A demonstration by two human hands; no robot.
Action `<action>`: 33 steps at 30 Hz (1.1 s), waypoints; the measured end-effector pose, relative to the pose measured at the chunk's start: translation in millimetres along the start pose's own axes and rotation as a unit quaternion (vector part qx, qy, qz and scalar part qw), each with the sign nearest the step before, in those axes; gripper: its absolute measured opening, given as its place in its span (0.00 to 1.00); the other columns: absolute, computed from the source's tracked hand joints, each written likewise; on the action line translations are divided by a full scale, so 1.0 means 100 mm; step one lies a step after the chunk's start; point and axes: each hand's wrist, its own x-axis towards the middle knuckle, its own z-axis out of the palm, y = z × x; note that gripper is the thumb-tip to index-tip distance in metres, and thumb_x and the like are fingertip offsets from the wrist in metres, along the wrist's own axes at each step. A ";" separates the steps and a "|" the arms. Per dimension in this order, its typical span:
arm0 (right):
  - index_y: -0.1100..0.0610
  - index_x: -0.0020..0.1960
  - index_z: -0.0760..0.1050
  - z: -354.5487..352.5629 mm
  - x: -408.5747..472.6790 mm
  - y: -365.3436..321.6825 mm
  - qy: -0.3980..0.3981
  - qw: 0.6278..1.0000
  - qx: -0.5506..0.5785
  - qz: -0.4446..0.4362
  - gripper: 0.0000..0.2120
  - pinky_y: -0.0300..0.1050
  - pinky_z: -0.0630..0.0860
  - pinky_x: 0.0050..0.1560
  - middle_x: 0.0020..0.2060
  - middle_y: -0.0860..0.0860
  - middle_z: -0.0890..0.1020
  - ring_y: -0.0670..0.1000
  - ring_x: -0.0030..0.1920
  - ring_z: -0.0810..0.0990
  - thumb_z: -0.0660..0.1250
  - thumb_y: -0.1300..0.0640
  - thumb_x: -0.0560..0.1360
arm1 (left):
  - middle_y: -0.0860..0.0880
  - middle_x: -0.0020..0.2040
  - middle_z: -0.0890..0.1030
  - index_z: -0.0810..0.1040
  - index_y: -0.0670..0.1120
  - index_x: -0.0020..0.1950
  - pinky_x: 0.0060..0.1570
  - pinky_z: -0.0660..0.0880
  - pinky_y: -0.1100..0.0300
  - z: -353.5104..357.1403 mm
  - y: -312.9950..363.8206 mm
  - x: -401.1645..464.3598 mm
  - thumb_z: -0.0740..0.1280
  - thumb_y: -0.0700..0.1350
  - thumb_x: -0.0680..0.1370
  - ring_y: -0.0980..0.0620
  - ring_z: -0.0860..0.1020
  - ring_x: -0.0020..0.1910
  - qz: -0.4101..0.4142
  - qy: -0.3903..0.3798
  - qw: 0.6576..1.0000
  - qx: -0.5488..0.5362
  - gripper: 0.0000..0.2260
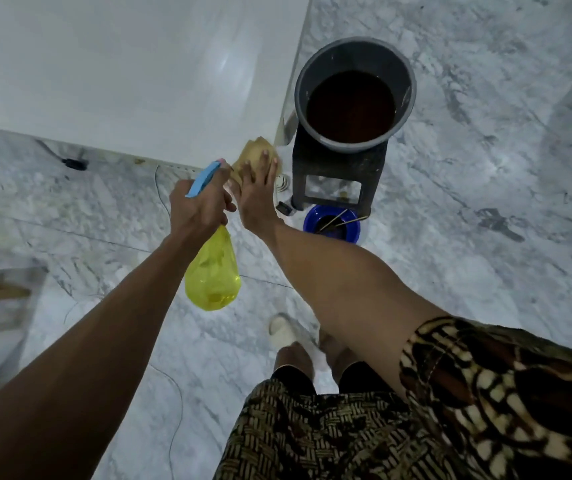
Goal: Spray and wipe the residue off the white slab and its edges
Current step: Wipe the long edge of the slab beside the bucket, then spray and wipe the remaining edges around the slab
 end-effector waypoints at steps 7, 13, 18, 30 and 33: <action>0.64 0.62 0.74 -0.53 -0.68 -0.24 -0.133 0.872 0.444 0.156 0.32 0.54 0.74 0.53 0.57 0.69 0.76 0.60 0.57 0.76 0.54 0.36 0.79 | 0.40 0.35 0.86 0.81 0.43 0.33 0.34 0.78 0.58 -0.19 -0.12 -0.62 0.68 0.63 0.81 0.47 0.80 0.28 0.033 0.000 0.999 0.001 0.26; 0.59 0.67 0.74 -1.04 -1.48 0.12 -0.205 0.617 0.691 0.316 0.37 0.55 0.78 0.58 0.63 0.59 0.80 0.57 0.59 0.80 0.43 0.32 0.80 | 0.37 0.38 0.86 0.82 0.38 0.32 0.41 0.79 0.55 -0.17 -0.12 -1.25 0.68 0.61 0.82 0.46 0.79 0.29 0.043 -0.025 0.999 -0.021 0.30; 0.58 0.63 0.79 -1.69 -1.89 0.52 -0.163 0.579 0.743 0.293 0.38 0.56 0.76 0.61 0.58 0.59 0.83 0.59 0.61 0.79 0.52 0.28 0.76 | 0.39 0.37 0.86 0.82 0.39 0.34 0.34 0.78 0.59 -0.01 0.13 -1.68 0.68 0.61 0.82 0.49 0.77 0.25 0.063 -0.056 0.996 -0.042 0.28; 0.58 0.65 0.76 -3.44 -1.25 2.23 -0.042 0.622 0.736 0.263 0.15 0.48 0.82 0.46 0.54 0.56 0.84 0.54 0.51 0.83 0.63 0.53 0.81 | 0.42 0.32 0.83 0.79 0.42 0.30 0.38 0.78 0.55 1.71 1.47 -1.53 0.68 0.63 0.81 0.52 0.77 0.25 0.086 -0.102 0.991 -0.025 0.29; 0.57 0.56 0.79 -3.96 -1.01 2.70 -0.033 0.606 0.744 0.279 0.13 0.51 0.79 0.49 0.48 0.55 0.86 0.55 0.51 0.83 0.61 0.50 0.82 | 0.39 0.34 0.83 0.80 0.39 0.33 0.37 0.77 0.55 2.22 1.95 -1.42 0.69 0.62 0.81 0.50 0.77 0.26 0.085 -0.088 0.992 -0.043 0.29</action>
